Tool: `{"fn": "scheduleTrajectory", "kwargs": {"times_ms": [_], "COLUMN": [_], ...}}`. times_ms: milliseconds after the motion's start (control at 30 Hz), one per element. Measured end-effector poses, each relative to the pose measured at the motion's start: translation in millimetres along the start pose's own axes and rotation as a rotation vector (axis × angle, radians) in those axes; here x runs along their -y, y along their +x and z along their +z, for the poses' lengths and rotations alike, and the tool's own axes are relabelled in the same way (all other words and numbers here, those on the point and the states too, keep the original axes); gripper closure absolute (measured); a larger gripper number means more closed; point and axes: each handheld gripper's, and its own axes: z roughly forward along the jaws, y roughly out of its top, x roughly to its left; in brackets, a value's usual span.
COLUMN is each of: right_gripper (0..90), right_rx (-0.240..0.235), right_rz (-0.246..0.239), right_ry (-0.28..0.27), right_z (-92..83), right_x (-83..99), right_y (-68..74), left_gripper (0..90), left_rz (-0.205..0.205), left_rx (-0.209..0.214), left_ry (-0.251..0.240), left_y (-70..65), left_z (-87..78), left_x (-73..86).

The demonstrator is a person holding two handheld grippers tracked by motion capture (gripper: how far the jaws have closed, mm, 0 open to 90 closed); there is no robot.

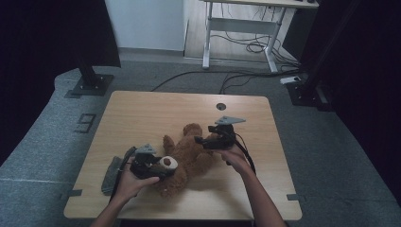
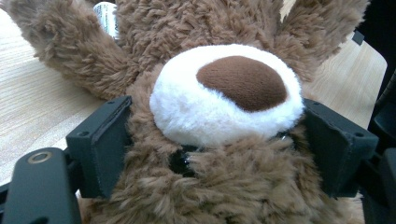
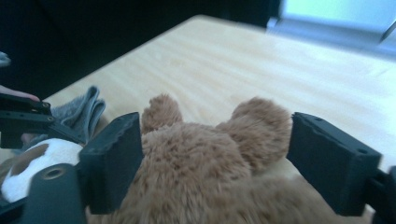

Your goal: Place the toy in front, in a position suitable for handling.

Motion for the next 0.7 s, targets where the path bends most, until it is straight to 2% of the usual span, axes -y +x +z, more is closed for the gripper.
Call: {"fn": "scheduleTrajectory", "kwargs": {"times_ms": [33, 67, 100, 133, 167, 200, 233, 267, 367, 467, 667, 700], "right_gripper": [15.7, 14.8, 14.8, 14.1, 12.3, 12.7, 12.7, 18.0, 22.9, 28.0, 45.8, 45.8], "right_rx": [0.000, -0.018, -0.018, -0.020, -0.027, -0.039, -0.039, -0.059, -0.070, -0.074, -0.088, -0.088], "right_rz": [0.000, 0.002, 0.002, -0.002, -0.017, -0.005, -0.005, 0.040, 0.037, 0.046, 0.050, 0.050], "right_ry": [0.000, 0.065, 0.065, 0.095, 0.195, 0.211, 0.211, 0.213, 0.208, 0.228, 0.221, 0.221], "right_z": [0.0, 15.6, 15.6, 20.4, 33.9, 36.5, 36.5, 37.7, 36.4, 35.4, 33.5, 33.5], "right_x": [0.0, 2.4, 2.4, 4.7, 14.1, 17.1, 17.1, 21.3, 23.9, 26.3, 31.6, 31.6], "right_y": [0.0, 1.0, 1.0, 1.5, 3.6, 3.4, 3.4, 0.0, 0.1, -1.2, -1.7, -1.7], "left_gripper": [16.8, 16.8, 16.8, 16.8, 16.6, 16.5, 16.5, 16.3, 16.0, 14.8, 14.1, 14.1], "left_rz": [0.000, -0.001, -0.001, -0.001, -0.003, -0.003, -0.003, -0.003, 0.012, 0.030, 0.030, 0.032], "left_rx": [0.001, 0.001, 0.001, 0.001, 0.002, 0.002, 0.001, -0.005, -0.018, -0.034, -0.040, -0.038], "left_ry": [0.001, 0.001, 0.001, 0.000, -0.004, -0.004, -0.008, -0.015, -0.024, -0.020, -0.016, -0.016], "left_y": [0.2, 0.3, 0.3, 0.5, 0.7, 0.7, 0.4, -0.6, -6.7, -14.5, -18.8, -19.3], "left_z": [-0.1, -0.4, -0.4, -0.5, -0.8, -0.8, -1.0, -2.0, -4.9, -6.0, -8.7, -9.7], "left_x": [-0.1, -0.2, -0.2, -0.1, 0.1, 0.1, 0.3, 0.7, 1.6, 2.3, 4.9, 5.2]}}
